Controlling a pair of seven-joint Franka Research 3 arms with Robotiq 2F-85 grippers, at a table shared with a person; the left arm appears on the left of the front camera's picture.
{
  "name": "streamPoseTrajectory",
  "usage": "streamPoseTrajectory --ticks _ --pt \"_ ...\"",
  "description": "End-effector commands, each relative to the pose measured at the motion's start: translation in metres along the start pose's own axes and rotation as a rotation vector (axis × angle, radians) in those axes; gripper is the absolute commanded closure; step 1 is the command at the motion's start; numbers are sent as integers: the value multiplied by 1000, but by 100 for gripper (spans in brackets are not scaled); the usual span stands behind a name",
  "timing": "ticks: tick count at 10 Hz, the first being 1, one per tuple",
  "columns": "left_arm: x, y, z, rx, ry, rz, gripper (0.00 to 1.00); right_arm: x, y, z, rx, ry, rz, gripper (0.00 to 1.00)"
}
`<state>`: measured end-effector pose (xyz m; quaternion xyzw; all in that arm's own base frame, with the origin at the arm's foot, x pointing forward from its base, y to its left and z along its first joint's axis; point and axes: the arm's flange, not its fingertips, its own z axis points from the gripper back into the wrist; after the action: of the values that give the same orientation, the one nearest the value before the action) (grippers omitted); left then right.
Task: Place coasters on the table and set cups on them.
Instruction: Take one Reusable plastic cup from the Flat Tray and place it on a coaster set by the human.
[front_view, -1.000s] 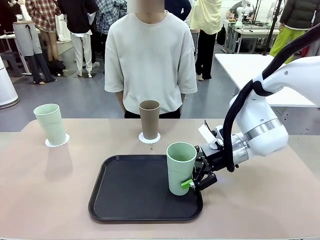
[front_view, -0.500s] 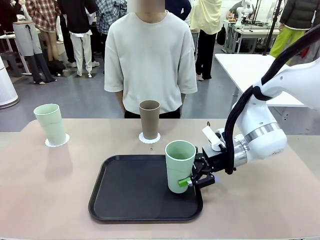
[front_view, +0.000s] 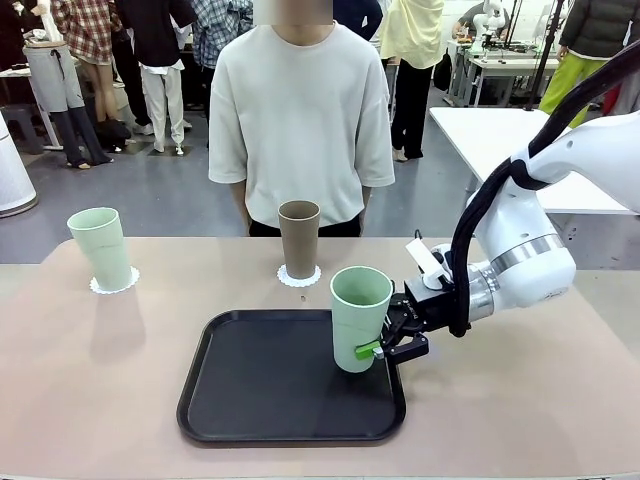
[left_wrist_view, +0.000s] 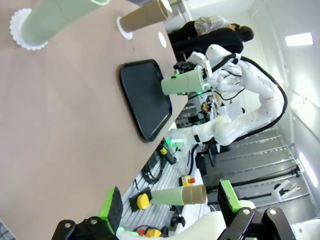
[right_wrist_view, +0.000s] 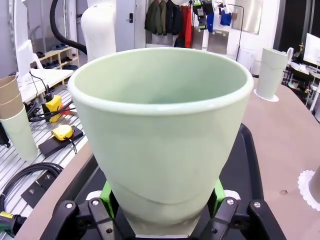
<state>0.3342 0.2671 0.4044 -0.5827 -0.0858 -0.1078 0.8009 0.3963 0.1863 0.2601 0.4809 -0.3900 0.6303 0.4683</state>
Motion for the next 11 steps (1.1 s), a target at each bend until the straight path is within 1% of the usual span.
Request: streamPoseTrajectory --ticks 1,2,3,4,5,6,7,9,11 --pt "1 -2 2 0 -1 -1 0 -22 13 0 1 -16 21 100" --pt "1 -2 2 0 -1 -1 0 -21 12 2 -9 -26 7 37" --pt "1 -2 2 0 -1 -1 0 -15 15 4 -12 -40 -5 37" --pt "1 -2 2 0 -1 -1 0 4 19 14 -37 -16 -39 37" --pt "1 -2 2 0 -1 -1 0 34 30 28 -45 13 -85 37" --pt "1 -2 2 0 -1 -1 0 61 40 41 -44 17 -69 37" --pt "1 -2 2 0 -1 -1 0 84 49 51 -37 30 -88 37" --pt "1 -2 2 0 -1 -1 0 124 64 75 -48 25 -101 37" --pt "1 -2 2 0 -1 -1 0 142 71 90 -76 -11 -102 37"
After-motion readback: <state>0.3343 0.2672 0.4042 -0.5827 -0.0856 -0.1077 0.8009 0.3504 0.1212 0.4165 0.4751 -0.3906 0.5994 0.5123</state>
